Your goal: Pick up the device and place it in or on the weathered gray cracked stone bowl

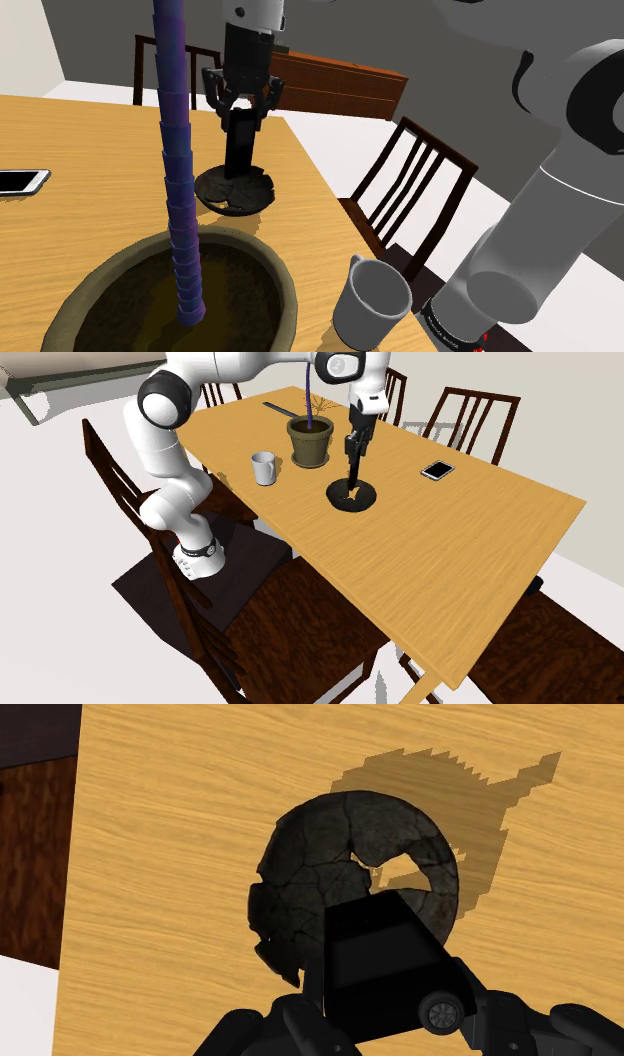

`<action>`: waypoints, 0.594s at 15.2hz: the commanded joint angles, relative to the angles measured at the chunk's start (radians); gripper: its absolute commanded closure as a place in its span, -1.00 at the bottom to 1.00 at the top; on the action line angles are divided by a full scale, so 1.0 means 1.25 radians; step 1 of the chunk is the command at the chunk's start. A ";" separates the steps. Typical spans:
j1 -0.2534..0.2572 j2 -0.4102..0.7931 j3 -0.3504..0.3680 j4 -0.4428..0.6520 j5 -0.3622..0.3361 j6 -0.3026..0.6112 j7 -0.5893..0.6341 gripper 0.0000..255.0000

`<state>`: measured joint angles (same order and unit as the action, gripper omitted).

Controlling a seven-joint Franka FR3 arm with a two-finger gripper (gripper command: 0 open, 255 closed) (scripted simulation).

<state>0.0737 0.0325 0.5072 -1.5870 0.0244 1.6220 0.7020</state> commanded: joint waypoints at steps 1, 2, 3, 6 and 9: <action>-0.001 -0.006 -0.001 -0.028 0.003 0.023 -0.003 1.00; -0.002 -0.008 -0.001 -0.041 0.004 0.034 -0.004 1.00; -0.002 -0.010 -0.001 -0.055 0.005 0.046 -0.005 1.00; -0.002 -0.010 -0.001 -0.055 0.005 0.046 -0.005 1.00; -0.002 -0.010 -0.001 -0.055 0.005 0.046 -0.005 1.00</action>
<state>0.0713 0.0200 0.5054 -1.6553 0.0307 1.6796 0.6961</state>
